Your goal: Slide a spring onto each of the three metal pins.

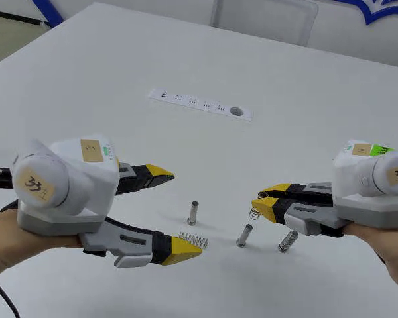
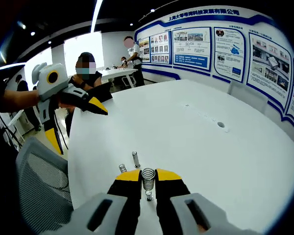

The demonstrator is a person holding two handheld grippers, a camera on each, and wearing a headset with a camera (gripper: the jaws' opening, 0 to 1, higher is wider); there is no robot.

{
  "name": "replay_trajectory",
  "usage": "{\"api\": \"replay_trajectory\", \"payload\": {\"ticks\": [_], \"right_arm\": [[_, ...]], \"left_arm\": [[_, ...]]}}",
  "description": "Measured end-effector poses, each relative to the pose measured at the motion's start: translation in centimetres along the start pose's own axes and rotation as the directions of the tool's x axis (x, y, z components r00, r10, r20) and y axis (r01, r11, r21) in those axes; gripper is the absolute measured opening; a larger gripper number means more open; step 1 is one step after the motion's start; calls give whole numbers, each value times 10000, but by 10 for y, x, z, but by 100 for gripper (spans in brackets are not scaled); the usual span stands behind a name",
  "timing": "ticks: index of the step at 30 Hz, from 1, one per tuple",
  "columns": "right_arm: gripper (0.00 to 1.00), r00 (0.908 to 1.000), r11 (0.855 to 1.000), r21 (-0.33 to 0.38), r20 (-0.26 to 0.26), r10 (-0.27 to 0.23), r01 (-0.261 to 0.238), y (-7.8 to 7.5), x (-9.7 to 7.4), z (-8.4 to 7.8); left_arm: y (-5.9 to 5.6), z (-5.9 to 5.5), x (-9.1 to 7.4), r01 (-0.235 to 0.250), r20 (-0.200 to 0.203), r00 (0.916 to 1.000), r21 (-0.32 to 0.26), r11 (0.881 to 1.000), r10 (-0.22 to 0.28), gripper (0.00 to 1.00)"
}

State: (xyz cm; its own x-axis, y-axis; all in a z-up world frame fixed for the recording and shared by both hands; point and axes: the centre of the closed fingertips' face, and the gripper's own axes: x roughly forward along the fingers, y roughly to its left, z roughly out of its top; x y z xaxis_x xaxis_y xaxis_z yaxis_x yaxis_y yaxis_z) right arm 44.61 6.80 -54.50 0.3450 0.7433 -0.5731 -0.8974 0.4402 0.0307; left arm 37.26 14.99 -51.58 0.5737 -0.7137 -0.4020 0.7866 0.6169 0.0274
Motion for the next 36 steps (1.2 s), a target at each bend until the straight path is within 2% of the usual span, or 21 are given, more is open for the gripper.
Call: {"api": "replay_trajectory", "payload": {"ticks": [3, 6, 9, 14, 20, 25, 36], "right_arm": [[11, 9999, 9999, 154, -108, 11, -9, -2, 5, -5], [11, 9997, 9998, 196, -224, 47, -42, -1, 7, -10], [11, 9996, 9996, 267, -290, 54, -46, -1, 8, -13], [11, 9994, 9992, 408, -336, 17, -3, -3, 11, -18], [11, 9984, 9997, 246, -551, 85, -72, -2, 16, -23], [11, 9972, 9998, 148, -737, 152, -142, 0, 17, -29], [11, 9972, 9996, 277, -743, -43, 64, 0, 30, -44]], "left_arm": [[1, -3, -1, -14, -57, 10000, -98, 10000, 13, 76], [0, -11, -1, 19, -289, 9996, -226, 9997, -26, 78], [0, -15, 0, -8, -434, 9991, -301, 9995, -5, 84], [0, -14, -1, -84, -317, 9995, -536, 9985, 67, 92], [4, -17, -5, -203, -391, 9991, -635, 9978, 179, 91], [2, -27, -7, -214, -801, 9966, -504, 9985, 173, 90], [-2, -30, -9, -177, -878, 9961, -703, 9974, 115, 90]]}}
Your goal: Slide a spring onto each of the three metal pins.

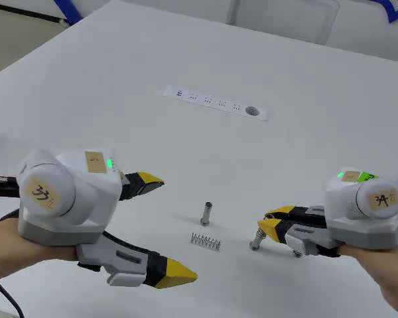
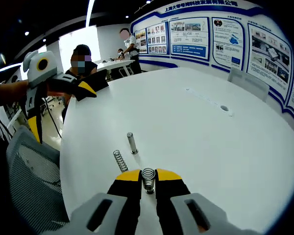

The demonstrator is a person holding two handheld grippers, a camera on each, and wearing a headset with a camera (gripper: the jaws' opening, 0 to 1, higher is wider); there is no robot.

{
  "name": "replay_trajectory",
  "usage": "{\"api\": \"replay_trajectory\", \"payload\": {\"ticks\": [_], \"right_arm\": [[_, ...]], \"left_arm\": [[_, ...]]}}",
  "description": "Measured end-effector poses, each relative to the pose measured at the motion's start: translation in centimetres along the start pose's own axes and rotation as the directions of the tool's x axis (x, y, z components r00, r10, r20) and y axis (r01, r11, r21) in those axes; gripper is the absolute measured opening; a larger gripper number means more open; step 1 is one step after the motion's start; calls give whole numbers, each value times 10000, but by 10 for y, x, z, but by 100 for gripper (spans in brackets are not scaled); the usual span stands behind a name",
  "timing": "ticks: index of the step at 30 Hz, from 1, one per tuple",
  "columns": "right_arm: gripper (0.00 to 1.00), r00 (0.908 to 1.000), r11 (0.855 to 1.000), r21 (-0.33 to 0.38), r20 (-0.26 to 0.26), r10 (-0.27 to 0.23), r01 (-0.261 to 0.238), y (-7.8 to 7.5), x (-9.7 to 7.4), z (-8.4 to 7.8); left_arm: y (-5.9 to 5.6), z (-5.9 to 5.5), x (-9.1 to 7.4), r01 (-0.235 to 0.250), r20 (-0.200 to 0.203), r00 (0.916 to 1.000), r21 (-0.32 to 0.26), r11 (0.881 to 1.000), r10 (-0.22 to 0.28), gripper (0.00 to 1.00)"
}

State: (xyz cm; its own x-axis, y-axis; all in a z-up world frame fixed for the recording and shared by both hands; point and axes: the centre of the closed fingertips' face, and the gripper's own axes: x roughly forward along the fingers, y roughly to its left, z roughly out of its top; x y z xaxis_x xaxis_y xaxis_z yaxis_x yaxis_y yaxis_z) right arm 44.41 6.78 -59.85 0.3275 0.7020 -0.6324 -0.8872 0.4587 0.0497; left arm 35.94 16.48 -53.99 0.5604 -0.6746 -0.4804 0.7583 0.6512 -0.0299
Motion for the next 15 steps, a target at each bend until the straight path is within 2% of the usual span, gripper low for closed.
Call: {"api": "replay_trajectory", "payload": {"ticks": [3, 8, 15], "right_arm": [[11, 9999, 9999, -142, -101, -53, 51, 2, 5, -5], [11, 9993, 9978, -665, -368, -70, 46, 5, 13, -14], [11, 9981, 9948, -997, -570, -241, 183, 3, 19, -18]], "left_arm": [[3, 7, 0, -90, 213, 9997, -141, 9999, 93, 90], [4, 17, 3, -107, 336, 9994, 54, 9999, 105, 90], [3, 16, 3, -60, 341, 9994, 42, 10000, 59, 90]]}}
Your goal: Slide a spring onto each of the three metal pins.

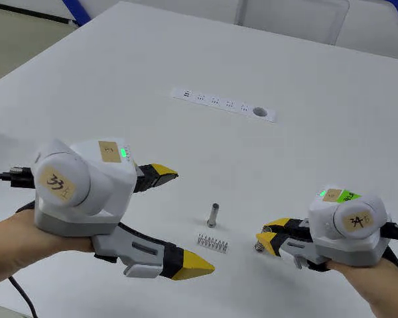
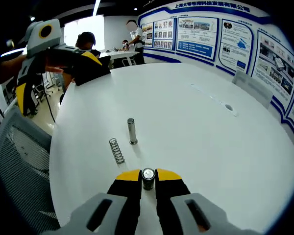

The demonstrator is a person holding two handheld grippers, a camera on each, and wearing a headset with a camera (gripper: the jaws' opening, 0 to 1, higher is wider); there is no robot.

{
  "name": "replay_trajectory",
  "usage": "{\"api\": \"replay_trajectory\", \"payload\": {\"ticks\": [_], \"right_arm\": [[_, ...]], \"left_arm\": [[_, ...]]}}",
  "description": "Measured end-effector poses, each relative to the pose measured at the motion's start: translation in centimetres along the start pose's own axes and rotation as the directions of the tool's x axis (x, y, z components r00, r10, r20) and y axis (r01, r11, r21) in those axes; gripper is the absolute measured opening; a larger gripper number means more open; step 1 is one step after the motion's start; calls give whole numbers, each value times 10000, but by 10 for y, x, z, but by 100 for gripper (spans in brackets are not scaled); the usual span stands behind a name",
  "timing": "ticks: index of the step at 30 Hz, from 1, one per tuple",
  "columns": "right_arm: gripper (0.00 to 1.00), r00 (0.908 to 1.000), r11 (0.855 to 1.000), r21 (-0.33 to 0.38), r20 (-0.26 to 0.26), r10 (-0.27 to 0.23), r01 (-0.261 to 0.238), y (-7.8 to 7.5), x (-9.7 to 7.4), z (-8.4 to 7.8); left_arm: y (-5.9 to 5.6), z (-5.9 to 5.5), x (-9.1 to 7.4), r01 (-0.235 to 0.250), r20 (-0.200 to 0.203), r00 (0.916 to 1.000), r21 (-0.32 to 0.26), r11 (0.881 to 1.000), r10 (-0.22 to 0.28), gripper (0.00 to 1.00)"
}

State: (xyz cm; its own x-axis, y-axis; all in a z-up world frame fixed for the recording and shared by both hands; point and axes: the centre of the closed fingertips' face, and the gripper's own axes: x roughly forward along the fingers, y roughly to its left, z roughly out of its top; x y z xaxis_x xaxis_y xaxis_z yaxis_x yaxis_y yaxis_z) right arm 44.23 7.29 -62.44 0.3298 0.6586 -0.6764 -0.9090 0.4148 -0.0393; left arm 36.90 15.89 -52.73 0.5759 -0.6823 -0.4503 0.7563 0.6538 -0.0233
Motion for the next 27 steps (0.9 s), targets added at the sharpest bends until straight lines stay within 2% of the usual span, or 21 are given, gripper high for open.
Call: {"api": "replay_trajectory", "payload": {"ticks": [6, 14, 20, 24, 27], "right_arm": [[11, 10000, 10000, 39, 36, 63, -63, -1, 4, -1], [12, 10000, 9999, 101, 31, -46, 45, -2, 5, 0], [12, 9998, 9999, 112, -168, -81, 83, -1, 4, -5], [14, 9999, 9998, 158, 22, -132, 132, -1, -2, 1], [14, 9992, 9998, 99, 369, -155, 151, -4, -10, 11]], "left_arm": [[0, -4, -1, 39, -123, 9999, -13, 10000, -39, 89], [3, -4, -1, -25, -84, 10000, -92, 10000, 24, 89], [-2, -5, -1, 65, -131, 9999, -69, 10000, -66, 89], [-1, -5, -3, -38, -129, 9999, 52, 10000, 38, 88], [2, -2, -6, -122, -22, 9999, 15, 9999, 122, 88]]}}
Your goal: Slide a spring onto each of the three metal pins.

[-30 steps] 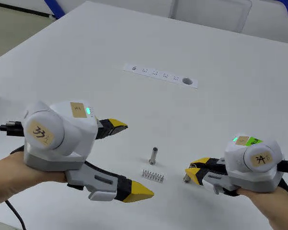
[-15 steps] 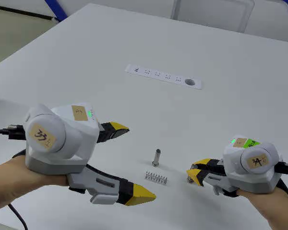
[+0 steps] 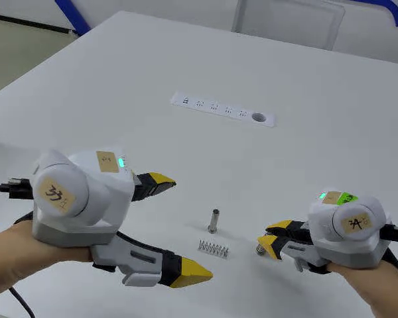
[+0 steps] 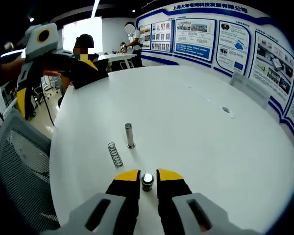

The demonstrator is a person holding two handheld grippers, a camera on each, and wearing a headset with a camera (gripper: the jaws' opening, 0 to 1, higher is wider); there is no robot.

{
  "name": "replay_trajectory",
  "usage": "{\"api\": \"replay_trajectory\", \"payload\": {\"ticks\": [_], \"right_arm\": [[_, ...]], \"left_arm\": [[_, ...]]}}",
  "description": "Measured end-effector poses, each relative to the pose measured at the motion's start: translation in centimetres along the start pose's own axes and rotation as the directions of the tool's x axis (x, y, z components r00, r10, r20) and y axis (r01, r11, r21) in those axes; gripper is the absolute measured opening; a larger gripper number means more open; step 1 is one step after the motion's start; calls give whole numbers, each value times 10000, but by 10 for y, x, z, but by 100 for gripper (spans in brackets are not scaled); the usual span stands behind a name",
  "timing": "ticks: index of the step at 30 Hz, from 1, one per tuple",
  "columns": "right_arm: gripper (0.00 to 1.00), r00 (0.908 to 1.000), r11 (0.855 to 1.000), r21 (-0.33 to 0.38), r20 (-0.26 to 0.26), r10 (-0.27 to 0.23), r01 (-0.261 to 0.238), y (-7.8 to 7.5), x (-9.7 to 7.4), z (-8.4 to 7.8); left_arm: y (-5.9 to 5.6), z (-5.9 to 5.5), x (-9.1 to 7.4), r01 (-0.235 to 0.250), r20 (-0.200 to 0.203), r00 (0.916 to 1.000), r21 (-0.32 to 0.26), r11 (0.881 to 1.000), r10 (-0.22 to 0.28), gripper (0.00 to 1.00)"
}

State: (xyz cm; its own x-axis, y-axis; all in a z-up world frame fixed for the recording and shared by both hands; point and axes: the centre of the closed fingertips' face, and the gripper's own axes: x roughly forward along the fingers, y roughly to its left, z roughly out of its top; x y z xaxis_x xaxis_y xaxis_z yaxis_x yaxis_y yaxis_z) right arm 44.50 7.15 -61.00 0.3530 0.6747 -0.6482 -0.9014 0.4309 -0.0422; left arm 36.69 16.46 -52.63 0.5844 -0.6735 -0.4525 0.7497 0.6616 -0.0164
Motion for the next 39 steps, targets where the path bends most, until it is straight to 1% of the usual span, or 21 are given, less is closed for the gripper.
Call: {"api": "replay_trajectory", "payload": {"ticks": [2, 3, 5, 6, 8, 10, 11, 12, 13, 15, 16, 20, 21, 23, 26, 30, 33, 36, 39], "right_arm": [[15, 9995, 9996, -234, 263, -179, 185, -5, -9, 10], [15, 9984, 9992, -257, 492, -282, 295, -8, -14, 18], [15, 9953, 9990, -272, 911, -336, 362, -9, -21, 30], [15, 9933, 9994, -237, 1135, -226, 254, -6, -24, 38], [15, 9912, 9994, -332, 1324, -30, 75, 2, -25, 46], [15, 9902, 9989, -451, 1385, 155, -93, 10, -22, 51], [15, 9897, 9978, -550, 1358, 450, -378, 20, -18, 52], [15, 9897, 9964, -661, 1290, 621, -539, 26, -15, 51], [15, 9904, 9932, -844, 1061, 884, -796, 35, -9, 47], [16, 9911, 9891, -1075, 767, 1087, -1002, 44, -1, 42], [17, 9918, 9857, -1275, 509, 1174, -1102, 50, 4, 36], [17, 9913, 9780, -1628, -75, 1313, -1307, 63, 18, 24], [17, 9893, 9723, -1829, -356, 1413, -1455, 67, 21, 18], [17, 9875, 9684, -1956, -589, 1462, -1550, 71, 26, 13], [17, 9836, 9674, -1869, -893, 1565, -1709, 73, 32, 6], [18, 9822, 9708, -1793, -1277, 1376, -1593, 71, 39, -2], [18, 9808, 9739, -1772, -1576, 1145, -1421, 67, 44, -10], [18, 9798, 9762, -1711, -1707, 1039, -1333, 63, 48, -13], [18, 9807, 9797, -1600, -1725, 924, -1205, 59, 53, -13]], "left_arm": [[2, 1, -2, -46, 22, 10000, 10, 10000, 46, 89], [3, 1, -3, -81, 5, 10000, 16, 10000, 81, 89], [5, -1, -3, -105, -38, 9999, -17, 9999, 105, 89], [6, -2, -3, -114, -69, 9999, -55, 9999, 114, 89], [6, -3, -2, -118, -62, 9999, -84, 9999, 118, 88], [5, -2, -1, -89, -26, 10000, -138, 9999, 88, 88], [4, -2, -1, -69, -10, 10000, -152, 9999, 69, 89], [4, -2, 0, -61, -7, 10000, -149, 9999, 61, 89], [4, -2, 1, -48, -17, 10000, -160, 9999, 48, 89], [4, -3, 2, -39, -35, 10000, -201, 9998, 38, 89], [4, -3, 4, -28, -32, 10000, -219, 9998, 27, 89], [4, -3, 6, 24, 25, 10000, -282, 9996, -24, 89], [3, -3, 7, 63, 43, 10000, -315, 9995, -61, 89], [3, -4, 8, 109, 14, 9999, -316, 9994, -109, 89], [4, -8, 7, 142, -64, 9999, -333, 9993, -144, 89], [6, -16, 5, 98, -148, 9998, -464, 9989, -105, 88], [6, -21, 4, 84, -209, 9997, -573, 9983, -96, 88], [6, -25, 3, 60, -252, 9997, -668, 9977, -77, 88], [7, -28, 2, 45, -326, 9994, -694, 9976, -68, 88]]}}
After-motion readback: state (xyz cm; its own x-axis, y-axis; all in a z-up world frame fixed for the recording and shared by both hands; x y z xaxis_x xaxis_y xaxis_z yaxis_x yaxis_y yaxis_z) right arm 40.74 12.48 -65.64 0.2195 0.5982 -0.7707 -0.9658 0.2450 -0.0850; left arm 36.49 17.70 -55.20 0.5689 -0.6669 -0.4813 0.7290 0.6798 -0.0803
